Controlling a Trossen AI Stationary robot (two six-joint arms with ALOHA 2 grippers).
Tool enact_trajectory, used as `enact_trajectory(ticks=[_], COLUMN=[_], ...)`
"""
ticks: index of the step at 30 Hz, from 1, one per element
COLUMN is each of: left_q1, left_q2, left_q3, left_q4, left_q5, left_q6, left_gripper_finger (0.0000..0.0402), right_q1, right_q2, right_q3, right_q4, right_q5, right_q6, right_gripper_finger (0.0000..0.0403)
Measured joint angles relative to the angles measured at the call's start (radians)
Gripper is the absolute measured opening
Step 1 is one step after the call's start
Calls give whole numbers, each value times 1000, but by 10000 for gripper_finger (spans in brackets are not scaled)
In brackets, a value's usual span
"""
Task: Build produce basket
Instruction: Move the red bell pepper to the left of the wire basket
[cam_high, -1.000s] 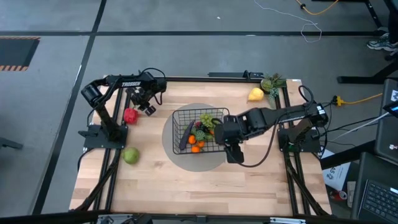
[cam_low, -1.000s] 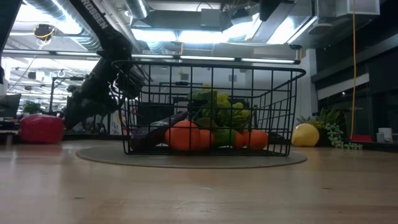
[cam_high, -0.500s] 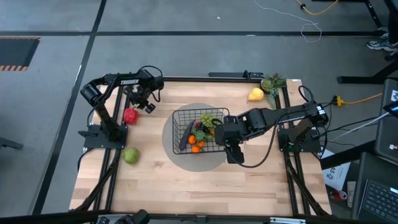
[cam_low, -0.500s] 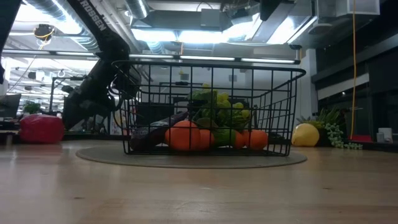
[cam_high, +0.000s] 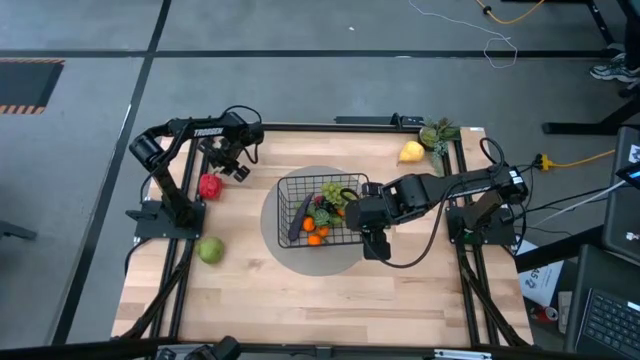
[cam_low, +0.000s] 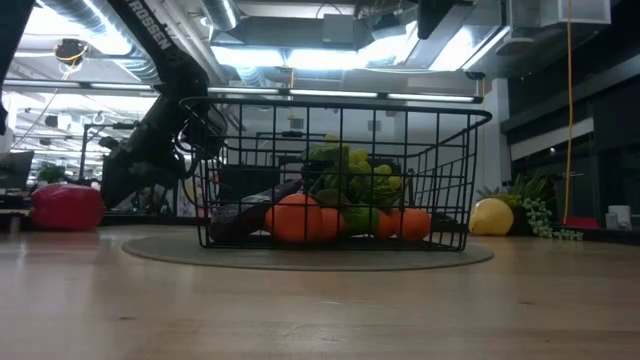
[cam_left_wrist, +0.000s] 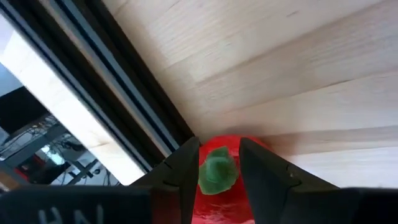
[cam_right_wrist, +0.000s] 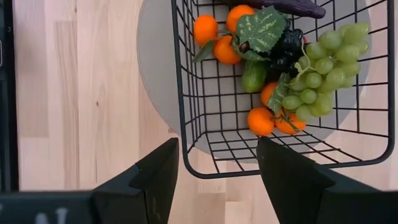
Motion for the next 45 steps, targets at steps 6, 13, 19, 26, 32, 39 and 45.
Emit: enact_trajectory(ticks=[6, 13, 19, 26, 32, 39, 45], left_q1=[0, 0, 0, -66, -153, -179, -115], left_q2=[0, 0, 0, 0, 0, -5, -8], left_q3=[0, 0, 0, 0, 0, 58, 60], left_q4=[0, -2, -4, 0, 0, -213, -328], left_q5=[15, -29, -26, 23, 10, -324, -145], left_q6=[-42, -82, -82, -83, -83, -351, -524], left_gripper_finger=[95, 37, 4, 1, 0, 0, 0], right_q1=[1, 6, 52, 154, 233, 257, 257], right_q2=[0, 0, 0, 0, 0, 0, 0], right_q3=[0, 0, 0, 0, 0, 0, 0], right_q4=[0, -40, -86, -167, -222, -225, -223], right_q5=[0, 1, 2, 75, 176, 209, 217], right_q6=[16, 80, 143, 256, 393, 466, 483], right_gripper_finger=[216, 216, 216, 216, 216, 216, 216])
